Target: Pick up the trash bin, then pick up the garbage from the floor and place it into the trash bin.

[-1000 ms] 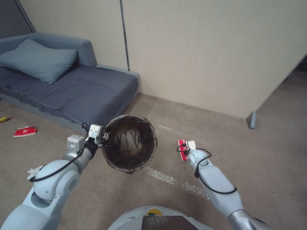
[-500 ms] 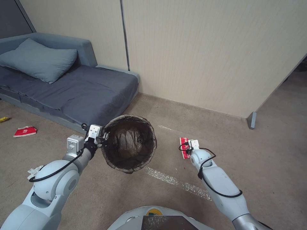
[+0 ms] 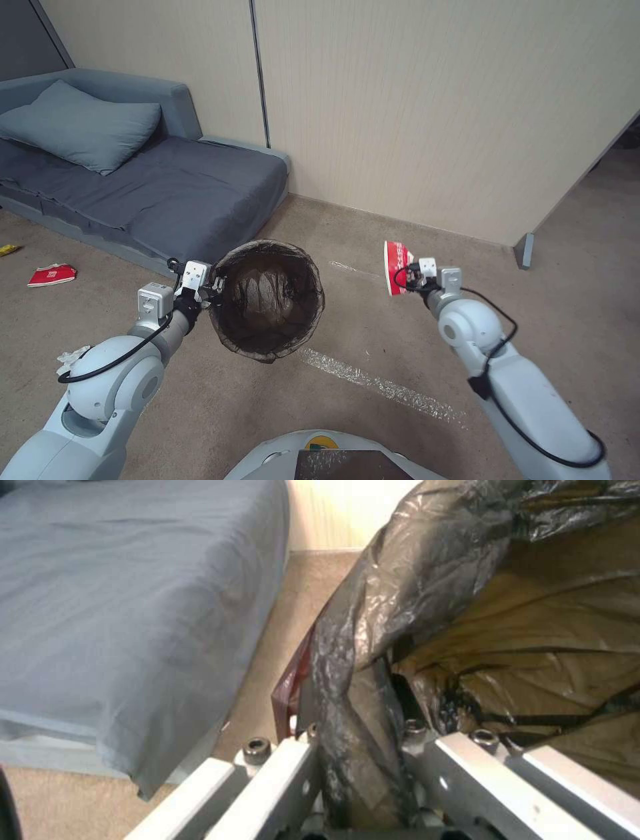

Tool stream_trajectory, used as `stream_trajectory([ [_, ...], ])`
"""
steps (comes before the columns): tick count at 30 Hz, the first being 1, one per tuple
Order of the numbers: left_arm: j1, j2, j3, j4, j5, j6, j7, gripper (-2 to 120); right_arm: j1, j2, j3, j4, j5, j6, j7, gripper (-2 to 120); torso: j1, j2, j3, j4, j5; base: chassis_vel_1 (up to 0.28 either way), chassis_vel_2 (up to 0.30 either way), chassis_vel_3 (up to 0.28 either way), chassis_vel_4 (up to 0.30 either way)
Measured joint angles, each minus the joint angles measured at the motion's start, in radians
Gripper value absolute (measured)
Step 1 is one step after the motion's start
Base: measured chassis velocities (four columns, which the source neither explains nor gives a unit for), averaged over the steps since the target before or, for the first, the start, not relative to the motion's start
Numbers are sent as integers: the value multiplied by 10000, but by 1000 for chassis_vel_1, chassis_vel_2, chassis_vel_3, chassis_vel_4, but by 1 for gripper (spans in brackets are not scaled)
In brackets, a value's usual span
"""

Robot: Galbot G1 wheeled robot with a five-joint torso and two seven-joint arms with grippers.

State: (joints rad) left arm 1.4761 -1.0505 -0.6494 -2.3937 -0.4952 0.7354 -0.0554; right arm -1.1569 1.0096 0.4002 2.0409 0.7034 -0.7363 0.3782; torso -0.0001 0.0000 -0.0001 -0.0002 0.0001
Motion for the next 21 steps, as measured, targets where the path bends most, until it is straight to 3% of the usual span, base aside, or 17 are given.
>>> stream_trajectory([
  [3, 83, -71, 26, -16, 100, 0, 5, 0, 123, -781, 56, 1859, 1855, -1, 317, 0, 0, 0, 0, 3, -1, 0, 0, 0, 0],
  [8, 109, -101, 104, 35, 102, 0, 12, 0, 643, -1525, -33, 2983, 3340, -1, 343, 0, 0, 0, 0, 1, 1, 0, 0, 0, 0],
  [15, 79, -111, 204, 239, 175, 0, 27, 0, 1737, -2470, -554, 3770, 4305, 240, -933, 0, 0, 0, 0, 2, 0, 0, 0, 0, 0],
  [21, -20, -80, 289, 428, 203, 0, 32, 0, 3329, -3414, -2028, 3801, 4575, 574, -2053, 0, 0, 0, 1, 1, -1, 0, 0, 0, 0],
])
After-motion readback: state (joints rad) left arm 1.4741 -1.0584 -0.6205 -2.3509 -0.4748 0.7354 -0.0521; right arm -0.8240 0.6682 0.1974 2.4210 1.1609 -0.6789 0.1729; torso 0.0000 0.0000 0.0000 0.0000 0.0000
